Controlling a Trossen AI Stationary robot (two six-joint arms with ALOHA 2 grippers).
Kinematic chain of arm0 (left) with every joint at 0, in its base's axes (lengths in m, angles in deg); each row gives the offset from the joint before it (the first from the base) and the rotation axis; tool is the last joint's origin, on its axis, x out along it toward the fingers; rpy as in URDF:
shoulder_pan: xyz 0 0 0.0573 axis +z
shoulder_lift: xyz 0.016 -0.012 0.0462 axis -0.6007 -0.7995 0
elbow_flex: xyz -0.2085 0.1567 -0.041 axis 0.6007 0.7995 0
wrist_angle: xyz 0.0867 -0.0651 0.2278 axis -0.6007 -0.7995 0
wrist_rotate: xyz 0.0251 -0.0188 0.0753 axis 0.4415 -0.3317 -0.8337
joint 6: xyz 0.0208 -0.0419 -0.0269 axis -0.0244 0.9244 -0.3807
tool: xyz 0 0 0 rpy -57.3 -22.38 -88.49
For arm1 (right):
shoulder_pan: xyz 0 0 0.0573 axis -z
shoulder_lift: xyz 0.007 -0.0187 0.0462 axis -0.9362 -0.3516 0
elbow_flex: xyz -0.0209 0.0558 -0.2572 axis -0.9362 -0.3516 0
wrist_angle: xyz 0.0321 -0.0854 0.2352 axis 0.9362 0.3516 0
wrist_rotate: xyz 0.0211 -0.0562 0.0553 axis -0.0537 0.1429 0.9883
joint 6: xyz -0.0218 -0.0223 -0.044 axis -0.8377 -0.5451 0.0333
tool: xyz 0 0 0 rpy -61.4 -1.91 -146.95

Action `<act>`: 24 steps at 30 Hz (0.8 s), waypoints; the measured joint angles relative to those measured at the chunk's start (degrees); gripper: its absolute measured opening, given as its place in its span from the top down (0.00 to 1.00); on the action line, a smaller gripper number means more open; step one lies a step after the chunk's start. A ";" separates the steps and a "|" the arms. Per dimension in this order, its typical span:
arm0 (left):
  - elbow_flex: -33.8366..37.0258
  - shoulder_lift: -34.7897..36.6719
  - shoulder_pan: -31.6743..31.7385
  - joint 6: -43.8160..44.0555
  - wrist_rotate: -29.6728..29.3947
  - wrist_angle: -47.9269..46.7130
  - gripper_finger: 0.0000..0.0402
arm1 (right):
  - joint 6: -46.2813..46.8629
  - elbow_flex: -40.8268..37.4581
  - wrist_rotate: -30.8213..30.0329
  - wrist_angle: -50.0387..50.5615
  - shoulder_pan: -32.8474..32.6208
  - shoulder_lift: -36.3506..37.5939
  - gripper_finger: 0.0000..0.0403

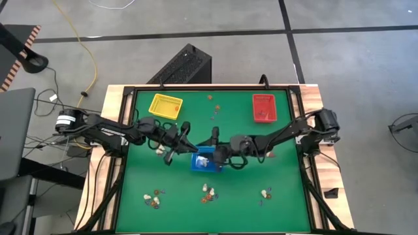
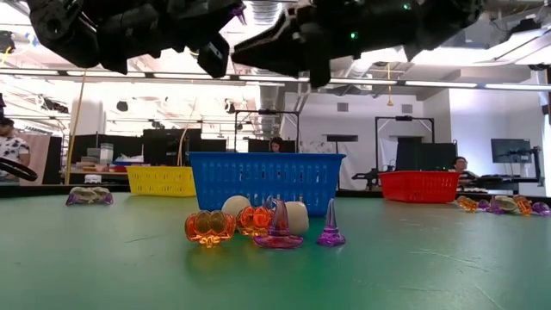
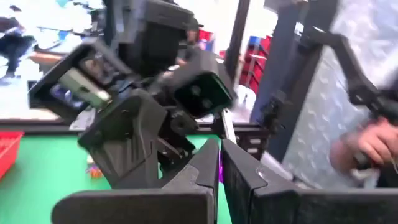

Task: Sort Halloween decoration
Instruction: Put the purple witch hat toy into the red bin

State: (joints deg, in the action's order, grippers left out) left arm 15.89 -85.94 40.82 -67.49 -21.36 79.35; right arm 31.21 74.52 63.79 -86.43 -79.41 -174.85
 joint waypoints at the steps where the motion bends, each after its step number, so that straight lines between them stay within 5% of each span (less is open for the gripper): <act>1: 0.00 0.00 -0.01 0.90 -1.24 -0.56 1.00 | -1.09 0.71 -2.44 0.40 -0.43 -0.59 0.49; 5: 0.00 -0.02 0.04 3.31 -3.55 -2.32 1.00 | -3.15 2.33 -7.38 3.21 -1.41 -1.02 0.49; 15: 0.00 0.00 0.02 3.80 -8.44 -5.15 1.00 | -1.32 2.41 -7.94 3.12 -1.57 -0.41 0.51; 24: 0.00 0.00 0.00 3.69 -7.94 -5.15 1.00 | -1.17 2.41 -8.87 3.17 -1.56 -0.39 0.74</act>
State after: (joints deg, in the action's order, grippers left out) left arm 15.89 -85.94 40.82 -63.80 -29.29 74.20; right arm 30.04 76.93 54.92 -83.25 -80.97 -175.24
